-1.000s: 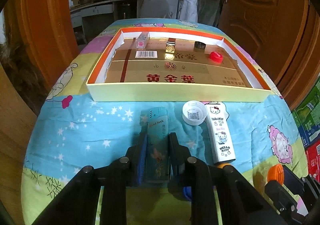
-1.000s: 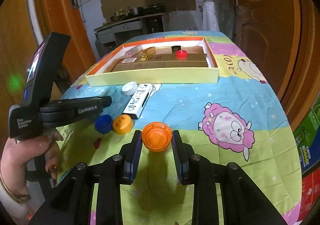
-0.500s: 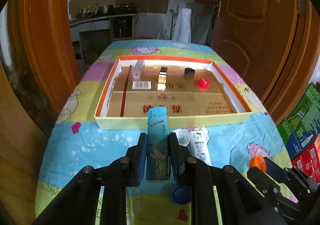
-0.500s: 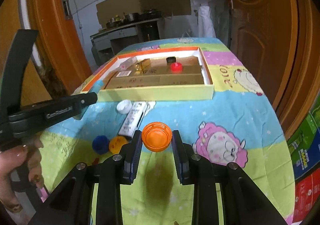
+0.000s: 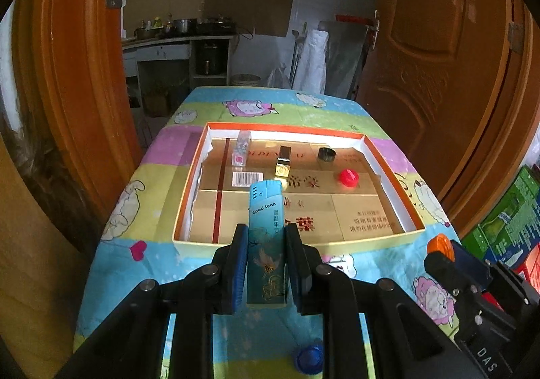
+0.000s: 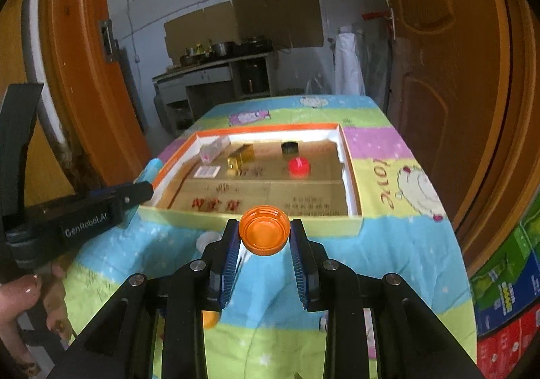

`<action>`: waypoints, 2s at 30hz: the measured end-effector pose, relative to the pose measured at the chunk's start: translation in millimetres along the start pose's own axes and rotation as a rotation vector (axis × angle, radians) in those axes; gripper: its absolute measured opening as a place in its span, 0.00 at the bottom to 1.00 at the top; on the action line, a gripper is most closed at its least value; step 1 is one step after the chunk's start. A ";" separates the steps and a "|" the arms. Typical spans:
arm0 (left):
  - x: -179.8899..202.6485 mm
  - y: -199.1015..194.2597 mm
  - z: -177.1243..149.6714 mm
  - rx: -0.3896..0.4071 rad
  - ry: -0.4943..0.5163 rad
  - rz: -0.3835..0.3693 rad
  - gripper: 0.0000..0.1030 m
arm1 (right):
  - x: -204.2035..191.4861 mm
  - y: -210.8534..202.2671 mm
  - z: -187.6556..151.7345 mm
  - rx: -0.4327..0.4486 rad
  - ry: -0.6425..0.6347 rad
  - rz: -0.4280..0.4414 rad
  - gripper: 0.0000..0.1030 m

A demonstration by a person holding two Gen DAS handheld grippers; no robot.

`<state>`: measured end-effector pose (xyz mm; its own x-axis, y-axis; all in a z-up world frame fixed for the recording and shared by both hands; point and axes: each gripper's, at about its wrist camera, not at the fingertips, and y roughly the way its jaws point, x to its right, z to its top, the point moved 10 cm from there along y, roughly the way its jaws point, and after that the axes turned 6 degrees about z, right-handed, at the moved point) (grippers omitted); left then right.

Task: Organize rigid objects
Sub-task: 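Carry the teal tube and orange cap over the cardboard tray box with both grippers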

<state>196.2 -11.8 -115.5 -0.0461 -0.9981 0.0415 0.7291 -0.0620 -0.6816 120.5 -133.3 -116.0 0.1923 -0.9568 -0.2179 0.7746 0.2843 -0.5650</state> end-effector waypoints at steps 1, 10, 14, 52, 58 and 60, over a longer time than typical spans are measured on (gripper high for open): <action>-0.9 0.9 1.3 -0.001 -0.003 0.000 0.22 | -0.1 1.5 2.9 0.002 -0.003 0.000 0.30; -4.5 11.9 12.5 0.002 -0.011 0.005 0.22 | -2.1 14.5 24.0 0.019 -0.017 0.010 0.30; -4.2 16.8 18.7 0.008 -0.007 0.010 0.22 | -1.0 21.0 30.2 0.019 -0.014 0.017 0.30; -17.4 70.4 61.0 0.011 -0.018 0.028 0.22 | 4.0 87.6 82.6 0.033 -0.050 0.026 0.30; -19.0 81.4 59.6 -0.009 -0.022 0.021 0.22 | 6.4 96.3 84.3 0.026 -0.043 0.026 0.30; -20.2 85.5 58.5 -0.018 -0.025 0.018 0.22 | 7.4 100.5 84.7 0.022 -0.038 0.028 0.30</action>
<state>299.4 3.0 -132.0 -0.0160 -0.9988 0.0468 0.7171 -0.0441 -0.6956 250.8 -117.0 -107.0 0.2367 -0.9503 -0.2025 0.7817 0.3100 -0.5412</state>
